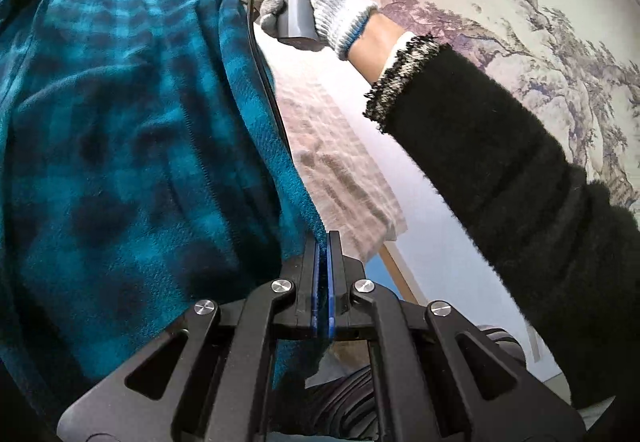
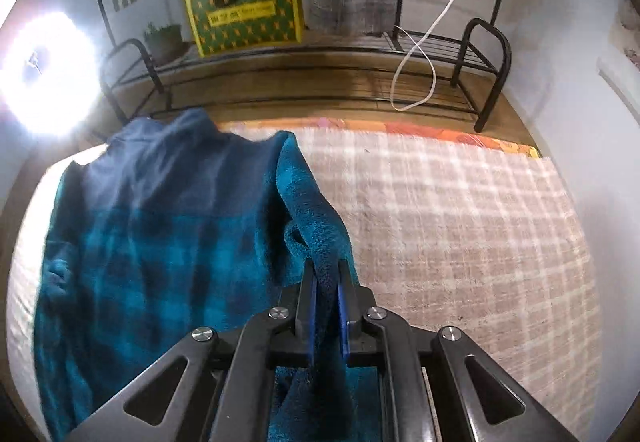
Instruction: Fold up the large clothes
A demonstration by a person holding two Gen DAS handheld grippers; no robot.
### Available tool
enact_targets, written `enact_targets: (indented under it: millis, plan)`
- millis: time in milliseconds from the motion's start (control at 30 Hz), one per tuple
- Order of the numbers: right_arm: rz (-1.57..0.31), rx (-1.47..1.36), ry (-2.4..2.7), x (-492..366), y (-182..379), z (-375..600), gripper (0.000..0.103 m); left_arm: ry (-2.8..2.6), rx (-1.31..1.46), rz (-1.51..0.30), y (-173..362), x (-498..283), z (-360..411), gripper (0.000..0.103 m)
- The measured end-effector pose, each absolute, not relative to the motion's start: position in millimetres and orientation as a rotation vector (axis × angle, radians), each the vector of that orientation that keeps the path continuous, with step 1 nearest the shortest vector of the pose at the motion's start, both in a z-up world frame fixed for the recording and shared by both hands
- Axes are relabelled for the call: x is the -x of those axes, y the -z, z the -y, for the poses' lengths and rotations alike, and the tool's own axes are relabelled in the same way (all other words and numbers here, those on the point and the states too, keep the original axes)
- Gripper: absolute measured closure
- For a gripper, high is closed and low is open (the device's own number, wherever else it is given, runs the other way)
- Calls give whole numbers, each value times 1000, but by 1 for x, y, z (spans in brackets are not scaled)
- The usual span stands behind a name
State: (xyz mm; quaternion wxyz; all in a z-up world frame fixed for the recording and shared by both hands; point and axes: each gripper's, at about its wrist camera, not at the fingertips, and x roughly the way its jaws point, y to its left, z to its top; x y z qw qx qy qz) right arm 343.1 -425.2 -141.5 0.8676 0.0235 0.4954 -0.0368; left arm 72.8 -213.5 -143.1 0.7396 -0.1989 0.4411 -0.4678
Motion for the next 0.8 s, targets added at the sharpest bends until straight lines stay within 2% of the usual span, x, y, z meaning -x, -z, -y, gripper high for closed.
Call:
enact_targets:
  millis: [167, 333, 367, 400, 433, 467, 567, 633, 667, 800]
  plan:
    - [-1072, 66, 161, -358, 153, 414, 91, 1033, 437, -956, 138, -67, 207, 103]
    - [-1043, -22, 133, -359, 155, 422, 96, 1027, 412, -955, 137, -63, 207, 103]
    - [-1038, -24, 113, -359, 154, 419, 87, 1026, 418, -958, 138, -64, 207, 103]
    - [-1045, -25, 98, -360, 155, 417, 66, 1023, 422, -963, 138, -65, 209, 103]
    - [-1049, -21, 83, -361, 156, 413, 62, 1022, 427, -967, 138, -67, 210, 103]
    - [-1048, 0, 82, -363, 157, 409, 63, 1022, 429, -969, 139, -68, 210, 103]
    - [-1071, 57, 94, -372, 169, 400, 74, 1023, 424, -966, 139, -68, 211, 103]
    - [-1083, 56, 88, -376, 179, 399, 95, 1020, 424, -967, 140, -68, 211, 103]
    - [-1083, 61, 101, -376, 182, 399, 100, 1017, 425, -969, 140, -69, 210, 103]
    - [-1002, -76, 121, -369, 169, 422, 101, 1014, 436, -976, 141, -70, 209, 103]
